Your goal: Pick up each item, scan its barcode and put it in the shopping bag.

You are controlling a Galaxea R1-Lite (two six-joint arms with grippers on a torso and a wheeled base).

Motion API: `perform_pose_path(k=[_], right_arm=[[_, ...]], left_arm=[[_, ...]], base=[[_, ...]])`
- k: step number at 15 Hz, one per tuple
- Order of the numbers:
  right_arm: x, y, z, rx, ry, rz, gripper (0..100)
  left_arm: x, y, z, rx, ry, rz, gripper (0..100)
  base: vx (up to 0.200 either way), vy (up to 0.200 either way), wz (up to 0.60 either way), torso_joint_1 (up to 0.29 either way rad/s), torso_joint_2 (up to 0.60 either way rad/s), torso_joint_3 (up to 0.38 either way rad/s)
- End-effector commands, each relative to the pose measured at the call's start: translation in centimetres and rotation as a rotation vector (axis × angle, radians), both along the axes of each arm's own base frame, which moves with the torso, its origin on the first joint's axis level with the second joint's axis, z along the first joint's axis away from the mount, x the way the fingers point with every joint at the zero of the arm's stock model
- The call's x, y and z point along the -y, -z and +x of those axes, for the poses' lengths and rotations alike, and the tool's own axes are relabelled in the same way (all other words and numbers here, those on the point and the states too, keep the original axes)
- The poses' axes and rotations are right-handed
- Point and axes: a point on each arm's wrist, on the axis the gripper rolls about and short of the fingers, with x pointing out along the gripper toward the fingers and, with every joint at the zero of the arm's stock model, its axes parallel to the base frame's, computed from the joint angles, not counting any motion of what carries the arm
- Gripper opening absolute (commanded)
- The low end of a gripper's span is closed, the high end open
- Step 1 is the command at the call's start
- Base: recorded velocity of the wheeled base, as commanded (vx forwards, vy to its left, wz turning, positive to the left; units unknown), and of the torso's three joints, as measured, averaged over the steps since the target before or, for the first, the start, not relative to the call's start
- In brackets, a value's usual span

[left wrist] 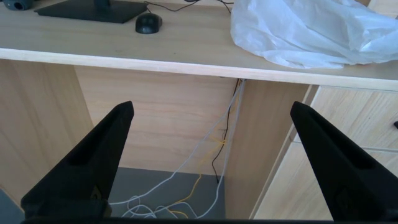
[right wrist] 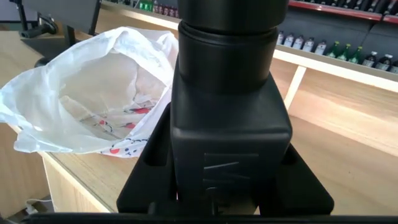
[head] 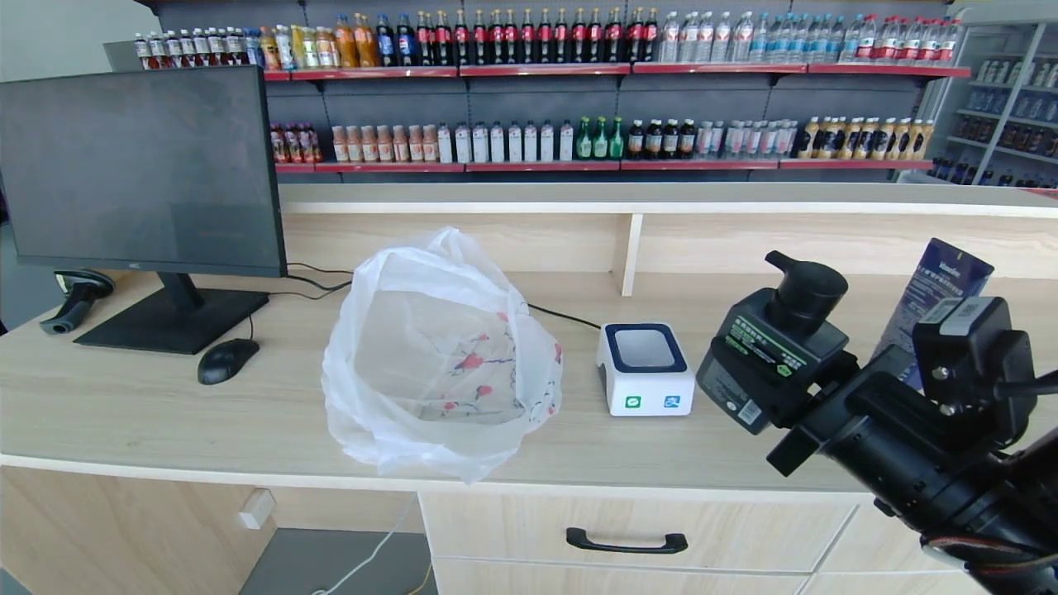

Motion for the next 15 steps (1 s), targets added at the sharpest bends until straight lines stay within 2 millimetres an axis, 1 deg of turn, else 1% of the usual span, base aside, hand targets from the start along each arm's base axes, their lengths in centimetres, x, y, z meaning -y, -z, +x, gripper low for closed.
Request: perform_pose_path(k=[1, 4, 7, 13, 15], right_arm=[[-0.02, 0.12, 0.01, -0.005, 0.0, -0.002, 0], [0.0, 0.09, -0.01, -0.004, -0.001, 0.0, 0], [0.11, 0.18, -0.18, -0.009, -0.001, -0.001, 0], [0.05, 0.18, -0.16, -0.004, -0.004, -0.009, 0], [-0.15, 0.12, -0.02, 0.025, -0.046, -0.047, 0]], left_arm=[[0.0, 0.01, 0.0, 0.0, 0.0, 0.0, 100], [0.0, 0.01, 0.0, 0.0, 0.0, 0.003, 100], [0.0, 0.01, 0.0, 0.0, 0.0, 0.0, 100], [0.0, 0.01, 0.0, 0.0, -0.002, 0.0, 100], [0.0, 0.01, 0.0, 0.0, -0.002, 0.0, 100]], base=[[0.0, 0.0, 0.0, 0.0, 0.0, 0.0], [0.0, 0.0, 0.0, 0.0, 0.0, 0.0], [0.2, 0.0, 0.0, 0.001, 0.0, 0.004], [0.0, 0.0, 0.0, 0.0, 0.0, 0.0], [0.0, 0.0, 0.0, 0.0, 0.0, 0.0]])
